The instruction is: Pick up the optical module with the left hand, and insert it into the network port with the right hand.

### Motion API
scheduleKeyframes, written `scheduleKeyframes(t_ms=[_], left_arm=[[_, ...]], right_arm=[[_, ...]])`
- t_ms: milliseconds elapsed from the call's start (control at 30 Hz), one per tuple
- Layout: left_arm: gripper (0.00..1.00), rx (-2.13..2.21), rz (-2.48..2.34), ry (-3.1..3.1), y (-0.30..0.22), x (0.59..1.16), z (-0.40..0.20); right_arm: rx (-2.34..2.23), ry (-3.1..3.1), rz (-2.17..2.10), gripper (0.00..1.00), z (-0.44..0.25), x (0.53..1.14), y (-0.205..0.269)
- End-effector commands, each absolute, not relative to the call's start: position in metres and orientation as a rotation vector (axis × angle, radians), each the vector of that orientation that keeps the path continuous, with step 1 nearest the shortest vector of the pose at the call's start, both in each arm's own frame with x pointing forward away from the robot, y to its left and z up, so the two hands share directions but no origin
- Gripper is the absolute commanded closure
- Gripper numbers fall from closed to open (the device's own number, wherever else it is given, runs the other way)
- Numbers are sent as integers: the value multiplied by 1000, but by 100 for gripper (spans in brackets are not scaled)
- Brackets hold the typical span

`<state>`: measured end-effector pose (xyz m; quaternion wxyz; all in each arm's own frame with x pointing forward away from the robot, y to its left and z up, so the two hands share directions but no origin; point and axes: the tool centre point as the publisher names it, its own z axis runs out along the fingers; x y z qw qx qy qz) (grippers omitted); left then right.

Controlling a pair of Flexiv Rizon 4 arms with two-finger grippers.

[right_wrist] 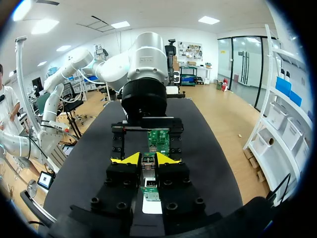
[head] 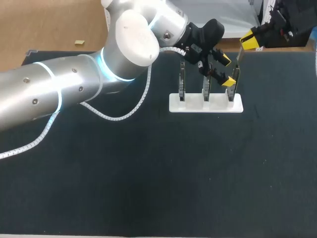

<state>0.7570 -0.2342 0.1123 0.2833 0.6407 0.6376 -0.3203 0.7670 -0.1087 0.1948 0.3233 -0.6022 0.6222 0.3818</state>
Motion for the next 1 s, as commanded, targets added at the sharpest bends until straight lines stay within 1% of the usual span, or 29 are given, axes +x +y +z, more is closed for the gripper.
scheduleKeyframes(t_ms=[33,1000], left_arm=[[0,1724,-859,1714,-236,760,112],[0,1742,-825,1717,-235,761,114]], right_arm=[[-1585,1631,1006,100,195,769,-109],[-1571,1621,1017,100,194,769,-109]])
